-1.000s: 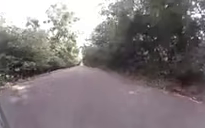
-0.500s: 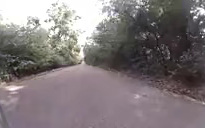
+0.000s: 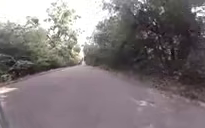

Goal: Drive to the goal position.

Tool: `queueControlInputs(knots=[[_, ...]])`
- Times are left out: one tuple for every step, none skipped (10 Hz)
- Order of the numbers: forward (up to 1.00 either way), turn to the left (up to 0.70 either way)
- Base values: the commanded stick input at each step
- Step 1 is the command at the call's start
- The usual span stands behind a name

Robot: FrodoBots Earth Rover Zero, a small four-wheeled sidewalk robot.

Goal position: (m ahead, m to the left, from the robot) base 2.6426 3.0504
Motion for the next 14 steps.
queueControlInputs(knots=[[0.7, 0.02], [0.7, 0.1], [0.7, 0.27], [0.7, 0.23], [0.7, 0.14], [0.7, 0.05], [0.7, 0.0], [0.7, 0.0], [0.7, 0.0], [0.7, 0.0], [0.7, 0.0], [0.7, 0.0], [0.7, 0.0], [0.7, 0.0]])
